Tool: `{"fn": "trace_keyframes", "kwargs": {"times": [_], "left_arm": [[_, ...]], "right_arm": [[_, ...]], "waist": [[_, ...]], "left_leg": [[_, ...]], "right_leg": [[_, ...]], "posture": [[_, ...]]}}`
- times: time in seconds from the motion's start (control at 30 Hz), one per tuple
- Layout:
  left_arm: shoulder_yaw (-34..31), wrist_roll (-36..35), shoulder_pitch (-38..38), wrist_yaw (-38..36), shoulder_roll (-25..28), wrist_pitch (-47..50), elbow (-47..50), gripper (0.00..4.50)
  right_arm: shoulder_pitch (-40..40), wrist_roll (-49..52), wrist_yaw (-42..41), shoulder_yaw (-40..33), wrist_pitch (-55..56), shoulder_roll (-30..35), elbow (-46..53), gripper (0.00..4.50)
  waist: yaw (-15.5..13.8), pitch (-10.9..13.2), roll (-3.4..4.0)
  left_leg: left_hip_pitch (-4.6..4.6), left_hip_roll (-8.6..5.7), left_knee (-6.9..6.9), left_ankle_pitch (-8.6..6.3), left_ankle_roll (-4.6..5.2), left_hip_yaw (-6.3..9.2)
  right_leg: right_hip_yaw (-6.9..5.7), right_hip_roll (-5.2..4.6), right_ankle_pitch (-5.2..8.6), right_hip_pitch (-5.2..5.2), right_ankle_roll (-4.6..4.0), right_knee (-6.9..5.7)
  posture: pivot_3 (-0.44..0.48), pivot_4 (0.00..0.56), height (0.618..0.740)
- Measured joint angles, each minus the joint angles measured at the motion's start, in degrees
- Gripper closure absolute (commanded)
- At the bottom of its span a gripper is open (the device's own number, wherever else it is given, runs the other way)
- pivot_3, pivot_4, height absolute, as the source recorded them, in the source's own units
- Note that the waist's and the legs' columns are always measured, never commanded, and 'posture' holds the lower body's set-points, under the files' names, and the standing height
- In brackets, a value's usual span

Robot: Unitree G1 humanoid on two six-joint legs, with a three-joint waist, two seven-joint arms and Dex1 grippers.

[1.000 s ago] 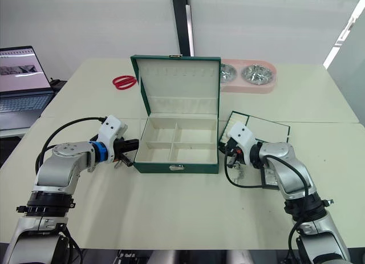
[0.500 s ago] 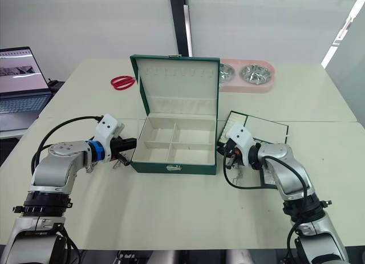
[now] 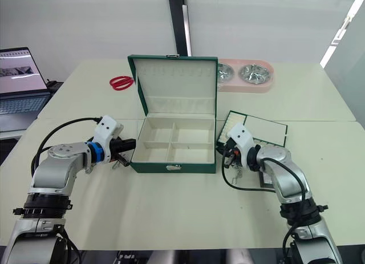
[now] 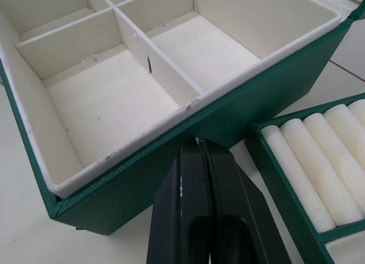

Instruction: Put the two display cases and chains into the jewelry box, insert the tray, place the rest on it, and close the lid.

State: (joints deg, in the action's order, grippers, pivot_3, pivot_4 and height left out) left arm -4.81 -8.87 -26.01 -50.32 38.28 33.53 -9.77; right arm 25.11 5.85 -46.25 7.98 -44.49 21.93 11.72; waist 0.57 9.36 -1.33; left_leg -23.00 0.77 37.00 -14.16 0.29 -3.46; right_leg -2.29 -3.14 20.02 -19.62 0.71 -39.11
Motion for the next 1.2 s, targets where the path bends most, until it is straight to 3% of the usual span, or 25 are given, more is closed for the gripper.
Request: {"fn": "trace_keyframes", "kwargs": {"times": [0.33,0.6,0.73,0.83,1.03,1.2], "left_arm": [[-2.01,-0.42,3.22,0.67,2.18,-3.77,0.15,4.50],[-12.44,-8.22,9.52,-2.29,6.70,-4.32,2.40,4.50],[-18.85,-11.94,15.39,-4.18,9.99,-2.96,3.25,4.50],[-23.70,-14.03,20.22,-7.11,13.71,-2.82,2.12,3.93],[-31.71,-15.24,28.53,-14.14,20.64,-4.01,-6.39,1.99],[-34.00,-13.61,35.63,-18.11,23.91,-8.85,-11.32,0.41]], "right_arm": [[-3.90,5.15,1.82,-1.75,-2.47,-0.21,5.74,4.46],[-9.23,6.52,1.52,-5.91,4.97,8.32,9.87,4.46],[-12.70,8.64,-1.18,-12.85,8.01,15.86,11.46,4.46],[-15.86,10.07,-4.17,-18.62,10.36,21.63,11.90,4.50],[-26.41,11.24,-12.38,-29.36,17.21,31.12,8.65,4.50],[-32.57,14.89,-20.22,-37.26,15.95,37.03,6.11,3.43]], "waist": [[0.61,0.00,0.00],[0.94,0.03,-0.02],[0.93,0.04,-0.02],[0.95,0.04,-0.02],[0.94,0.05,-0.03],[0.93,0.06,-0.01]], "left_leg": [[-0.02,0.00,-0.03,0.00,0.00,0.00],[-0.02,0.00,-0.04,-0.01,0.01,0.00],[-0.01,0.02,-0.05,-0.12,0.20,0.01],[0.02,0.04,-0.08,-0.15,0.24,0.02],[0.05,0.05,-0.08,-0.16,0.27,0.02],[0.05,0.05,-0.16,-0.19,0.29,-0.01]], "right_leg": [[0.01,0.00,0.00,-0.02,0.00,0.03],[0.00,-0.03,0.00,0.00,0.00,0.08],[0.00,-0.03,0.00,0.00,0.00,0.08],[-0.01,-0.03,0.00,0.02,0.00,0.08],[-0.02,-0.07,0.01,0.06,-0.01,0.09],[-0.02,-0.12,0.04,0.03,-0.08,0.16]], "posture": [[0.000,0.150,0.740],[0.000,0.150,0.740],[0.000,0.150,0.740],[0.000,0.150,0.740],[0.000,0.150,0.740],[0.000,0.150,0.740]]}}
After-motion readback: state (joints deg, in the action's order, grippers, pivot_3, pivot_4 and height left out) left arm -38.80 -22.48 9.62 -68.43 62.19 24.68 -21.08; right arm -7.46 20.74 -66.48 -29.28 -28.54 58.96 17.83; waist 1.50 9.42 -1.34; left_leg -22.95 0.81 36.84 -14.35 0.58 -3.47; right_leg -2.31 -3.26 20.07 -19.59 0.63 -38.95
